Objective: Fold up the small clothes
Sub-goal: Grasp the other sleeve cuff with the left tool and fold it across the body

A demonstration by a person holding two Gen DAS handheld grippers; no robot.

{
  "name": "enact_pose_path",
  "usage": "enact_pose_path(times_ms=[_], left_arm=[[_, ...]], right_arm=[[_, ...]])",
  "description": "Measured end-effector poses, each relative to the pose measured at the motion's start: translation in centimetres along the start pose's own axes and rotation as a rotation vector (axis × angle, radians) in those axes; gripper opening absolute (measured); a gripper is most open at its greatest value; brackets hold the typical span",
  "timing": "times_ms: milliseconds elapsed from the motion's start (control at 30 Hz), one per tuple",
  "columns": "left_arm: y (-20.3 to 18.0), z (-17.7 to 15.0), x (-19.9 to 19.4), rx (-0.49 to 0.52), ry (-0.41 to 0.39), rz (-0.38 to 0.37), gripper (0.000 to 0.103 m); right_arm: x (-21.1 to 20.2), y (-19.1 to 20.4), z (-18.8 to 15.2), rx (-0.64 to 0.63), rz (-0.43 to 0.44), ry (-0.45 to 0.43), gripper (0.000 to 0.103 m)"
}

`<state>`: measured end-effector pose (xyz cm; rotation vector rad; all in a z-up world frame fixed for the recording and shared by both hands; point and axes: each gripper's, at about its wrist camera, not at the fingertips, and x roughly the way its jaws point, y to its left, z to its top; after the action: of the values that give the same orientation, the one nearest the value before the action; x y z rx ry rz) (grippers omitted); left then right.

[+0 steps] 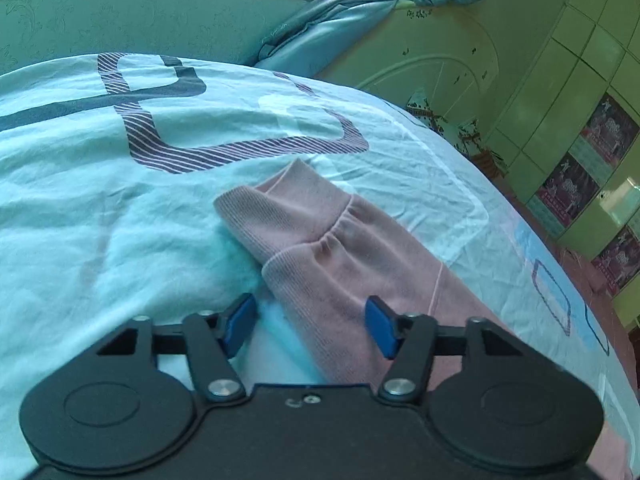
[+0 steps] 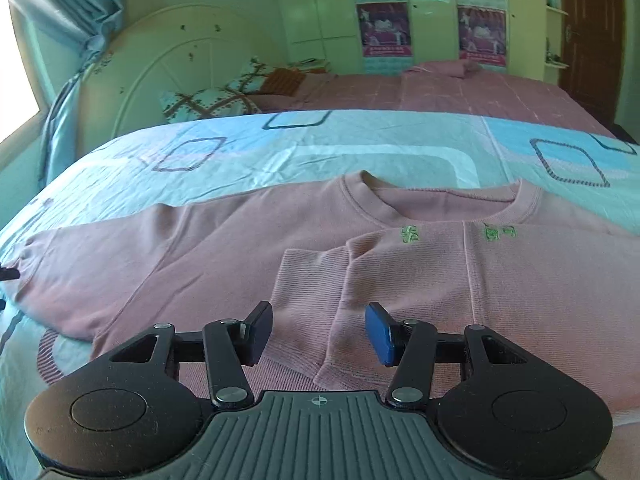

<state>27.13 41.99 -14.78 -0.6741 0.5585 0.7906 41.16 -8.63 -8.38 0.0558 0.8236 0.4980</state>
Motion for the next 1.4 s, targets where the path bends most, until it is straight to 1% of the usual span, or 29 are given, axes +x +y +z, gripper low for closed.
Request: enact_pose_path(times_ms=[33,67,100,133,167,233,300,400,467,533,633,733,800,833,900,967,1000,1033,1067,1133,1167,1200,1233,1267,1333,1400], left_arm=[[0.1,0.1,0.2,-0.004,-0.004,-0.001,0.030],[0.2,0.2,0.3,-0.014,-0.006,-0.011,0.021],[0.3,0.3,0.3,-0.018,-0.008,-0.020,0.018],[0.1,0.4,0.3,-0.014,-0.010,-0.030,0.009],[-0.2,0.5,0.1,-0.004,-0.016,-0.046,0.006],[-1.3,0.6,-0.8,0.035,-0.047,-0.085,0.006],[-3.4,0.7,-2.3,0.094,-0.077,-0.155,0.006],[-8.1,-0.1,-5.1,0.205,-0.102,-0.299,0.004],[-12.3,-1.6,-7.3,0.287,-0.092,-0.419,0.004],[-16.2,-3.9,-9.3,0.369,-0.070,-0.530,0.004],[-21.9,-8.8,-11.5,0.472,0.017,-0.685,0.005],[-26.7,-14.9,-12.8,0.585,0.100,-0.789,0.004],[-29.0,-18.8,-12.9,0.665,0.174,-0.823,0.005],[-29.9,-20.9,-12.6,0.713,0.215,-0.821,0.005],[-30.8,-24.3,-12.2,0.815,0.262,-0.793,0.010],[-30.6,-26.0,-12.3,0.888,0.255,-0.763,0.023],[-30.3,-26.2,-12.7,0.905,0.241,-0.758,0.025],[-30.0,-26.2,-13.0,0.912,0.228,-0.754,0.034],[-29.3,-25.9,-13.5,0.912,0.205,-0.738,0.054],[-28.0,-24.8,-14.3,0.895,0.134,-0.705,0.078],[-27.0,-23.9,-14.8,0.891,0.094,-0.686,0.078],[-26.4,-23.3,-15.4,0.898,0.074,-0.662,0.078],[-25.6,-22.8,-15.4,0.900,0.066,-0.639,0.078],[-24.9,-22.0,-15.8,0.889,0.052,-0.600,0.078],[-23.1,-20.9,-15.4,0.863,0.035,-0.536,0.078],[-21.1,-19.8,-14.8,0.843,0.024,-0.453,0.078]], right_arm=[[0.5,0.0,-0.1,0.003,-0.008,0.013,0.051],[1.1,-0.1,-0.3,0.008,-0.016,0.038,0.051],[1.9,-0.3,-0.5,0.020,-0.018,0.075,0.051],[2.3,-0.4,-0.7,0.027,-0.019,0.082,0.051],[2.2,-0.4,-0.8,0.025,-0.021,0.071,0.051],[1.9,-0.5,-0.5,0.040,-0.014,0.070,0.051],[1.0,-0.9,-0.1,0.066,0.001,0.046,0.051],[-0.5,-1.2,0.2,0.070,-0.007,0.007,0.051],[-1.4,-1.8,0.4,0.080,-0.012,-0.009,0.051],[-2.2,-2.6,0.5,0.089,-0.014,-0.020,0.051],[-3.4,-4.5,0.3,0.107,-0.023,-0.034,0.051],[-4.7,-6.7,-0.1,0.135,-0.043,-0.046,0.051],[-5.5,-8.2,-0.5,0.156,-0.059,-0.048,0.051],[-5.9,-8.9,-0.7,0.165,-0.062,-0.047,0.051],[-6.7,-10.2,-1.0,0.178,-0.065,-0.042,0.051],[-7.4,-11.0,-1.3,0.184,-0.053,-0.042,0.052],[-7.6,-11.3,-1.3,0.186,-0.047,-0.043,0.052],[-7.9,-11.5,-1.4,0.188,-0.036,-0.045,0.052],[-8.0,-11.5,-1.3,0.189,-0.024,-0.048,0.052],[-8.0,-11.2,-1.2,0.188,0.009,-0.044,0.053],[-7.9,-10.8,-1.1,0.185,0.031,-0.044,0.069],[-8.0,-10.3,-1.1,0.180,0.051,-0.053,0.087],[-8.1,-9.6,-1.1,0.166,0.067,-0.071,0.090],[-8.1,-8.8,-1.0,0.142,0.083,-0.084,0.090],[-7.5,-6.8,-0.6,0.077,0.117,-0.079,0.090],[-6.6,-4.3,-0.5,-0.005,0.126,-0.080,0.090]])
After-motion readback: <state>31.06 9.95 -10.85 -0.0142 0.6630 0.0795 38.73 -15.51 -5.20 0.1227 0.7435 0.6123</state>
